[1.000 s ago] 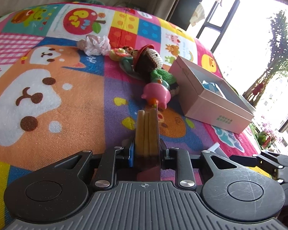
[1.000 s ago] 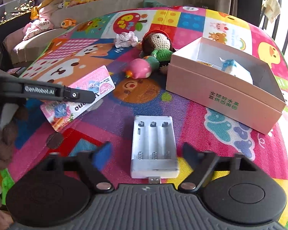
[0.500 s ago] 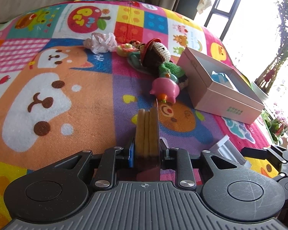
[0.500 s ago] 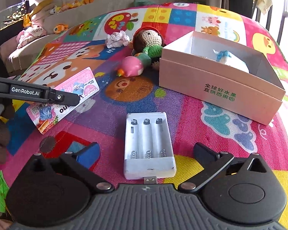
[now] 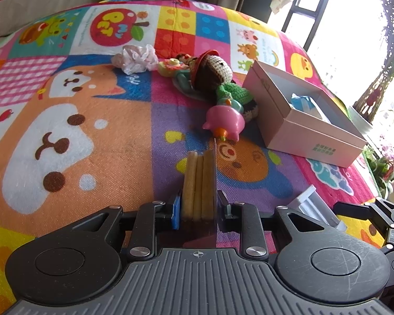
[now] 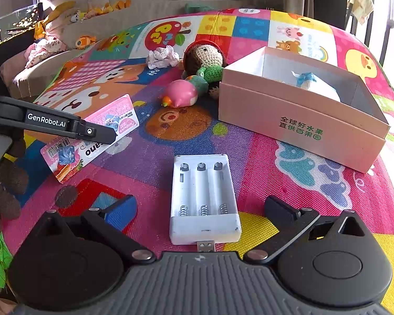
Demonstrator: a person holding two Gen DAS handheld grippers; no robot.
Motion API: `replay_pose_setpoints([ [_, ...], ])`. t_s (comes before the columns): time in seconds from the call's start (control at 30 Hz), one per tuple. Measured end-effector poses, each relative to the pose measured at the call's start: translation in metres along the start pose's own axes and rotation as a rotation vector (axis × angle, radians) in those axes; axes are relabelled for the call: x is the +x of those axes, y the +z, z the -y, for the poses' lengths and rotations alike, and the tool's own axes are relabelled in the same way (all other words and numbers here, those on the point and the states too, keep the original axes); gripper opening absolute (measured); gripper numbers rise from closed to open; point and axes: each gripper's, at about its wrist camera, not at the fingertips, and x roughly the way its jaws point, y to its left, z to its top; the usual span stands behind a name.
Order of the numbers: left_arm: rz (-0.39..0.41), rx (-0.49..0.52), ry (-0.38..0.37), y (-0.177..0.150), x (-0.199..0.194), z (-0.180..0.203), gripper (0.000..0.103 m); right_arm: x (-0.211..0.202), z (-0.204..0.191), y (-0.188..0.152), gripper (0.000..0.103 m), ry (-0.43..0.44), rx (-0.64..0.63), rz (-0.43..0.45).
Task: Organize objects
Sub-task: 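Grasp the white battery charger with the right tool and lift it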
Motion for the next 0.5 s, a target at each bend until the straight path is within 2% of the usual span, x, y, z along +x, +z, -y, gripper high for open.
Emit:
replay_pose_setpoints([
  [0.27, 0.01, -0.003, 0.002, 0.0004, 0.0021, 0.0007, 0.028, 0.0001, 0.0002, -0.0003, 0.103, 0.0, -0.001, 0.0],
  [0.4, 0.013, 0.026, 0.013, 0.0012, 0.0032, 0.0058, 0.027, -0.0002, -0.0001, 0.0004, 0.103, 0.001, -0.004, -0.004],
  [0.5, 0.002, 0.046, -0.017, -0.002, 0.0003, 0.0068, 0.027, -0.0035, 0.0024, 0.0048, 0.103, 0.029, -0.03, -0.011],
])
